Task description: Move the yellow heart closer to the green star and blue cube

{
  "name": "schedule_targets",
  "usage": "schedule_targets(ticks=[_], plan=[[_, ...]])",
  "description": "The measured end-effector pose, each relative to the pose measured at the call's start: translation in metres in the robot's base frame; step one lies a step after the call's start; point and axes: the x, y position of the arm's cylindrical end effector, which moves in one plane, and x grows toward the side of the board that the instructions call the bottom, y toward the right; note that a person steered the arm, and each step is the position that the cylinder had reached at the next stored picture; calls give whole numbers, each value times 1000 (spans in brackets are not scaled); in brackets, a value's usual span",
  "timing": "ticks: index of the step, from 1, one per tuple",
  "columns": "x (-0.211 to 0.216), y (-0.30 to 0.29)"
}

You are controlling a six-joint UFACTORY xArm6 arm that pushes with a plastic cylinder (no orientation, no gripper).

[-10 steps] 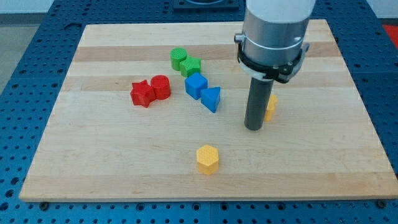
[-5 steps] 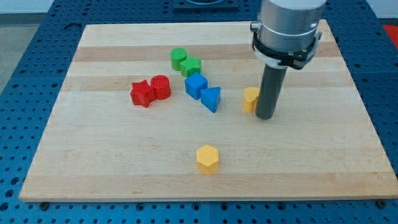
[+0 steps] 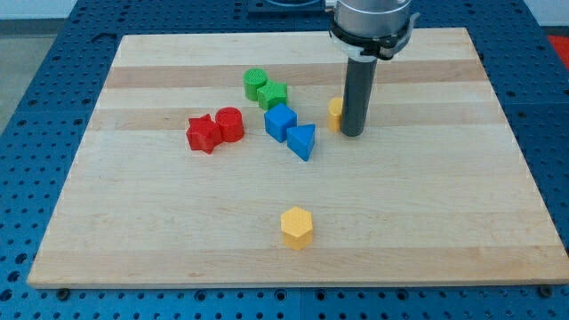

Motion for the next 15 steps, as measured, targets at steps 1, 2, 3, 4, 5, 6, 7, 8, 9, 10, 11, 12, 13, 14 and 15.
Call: schedule_targets(ticks=[1,2,3,4,5,6,7,8,9,10,11,12,13,14,15], plan=[[-5,0],[-22,-7],[-28,-8],[-28,23],[-42,56],[-62,56],[-64,50],[-64,38],[-64,14],[-63,-6],[-59,-26],[-57,-34],[-55,-20],[-47,-16],[-39,-19]])
